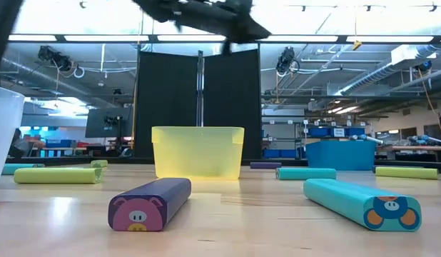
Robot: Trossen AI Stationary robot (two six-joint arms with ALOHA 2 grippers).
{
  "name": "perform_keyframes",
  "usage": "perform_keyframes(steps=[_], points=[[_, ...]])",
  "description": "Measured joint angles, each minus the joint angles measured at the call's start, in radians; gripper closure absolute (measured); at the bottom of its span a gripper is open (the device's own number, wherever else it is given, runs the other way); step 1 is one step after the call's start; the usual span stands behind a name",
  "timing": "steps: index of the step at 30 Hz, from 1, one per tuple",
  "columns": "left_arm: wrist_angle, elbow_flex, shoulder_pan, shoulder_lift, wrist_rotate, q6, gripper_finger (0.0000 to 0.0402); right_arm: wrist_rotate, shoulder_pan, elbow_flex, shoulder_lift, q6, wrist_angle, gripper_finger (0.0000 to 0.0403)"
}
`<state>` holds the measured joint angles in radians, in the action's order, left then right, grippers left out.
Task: Sort blocks
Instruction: Put the purple block into the transparent bin
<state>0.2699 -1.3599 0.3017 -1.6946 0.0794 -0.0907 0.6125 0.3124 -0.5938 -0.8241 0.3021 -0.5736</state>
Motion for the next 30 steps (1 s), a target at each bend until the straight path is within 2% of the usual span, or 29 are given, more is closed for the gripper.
perform_keyframes(steps=[3,5,8,13,17,22,27,30], points=[[0.081,0.229,-0.015,0.176,-0.008,-0.026,0.0399,0.101,-0.055,0.000,-0.037,-0.043,0.036,0.0159],[0.099,0.365,-0.026,0.290,-0.036,-0.040,0.0396,0.102,-0.110,0.000,-0.067,-0.099,0.087,0.0162],[0.118,0.528,-0.049,0.463,-0.057,-0.051,0.0394,0.029,-0.207,0.000,-0.123,-0.203,0.175,0.0168],[0.116,0.726,-0.081,0.747,-0.090,-0.102,0.0393,-0.173,-0.382,-0.019,-0.243,-0.349,0.300,0.0175],[0.046,0.813,-0.099,0.943,-0.101,-0.122,0.0393,-0.320,-0.496,-0.063,-0.353,-0.362,0.388,0.0177],[-0.150,0.861,-0.115,1.124,-0.129,-0.116,0.0392,-0.445,-0.607,-0.166,-0.503,-0.327,0.571,0.0177],[-0.311,0.862,-0.129,1.207,-0.214,-0.117,0.0392,-0.472,-0.668,-0.280,-0.637,-0.198,0.697,0.0178],[-0.356,0.862,-0.133,1.218,-0.214,-0.114,0.0392,-0.521,-0.711,-0.343,-0.708,-0.128,0.764,0.0176]])
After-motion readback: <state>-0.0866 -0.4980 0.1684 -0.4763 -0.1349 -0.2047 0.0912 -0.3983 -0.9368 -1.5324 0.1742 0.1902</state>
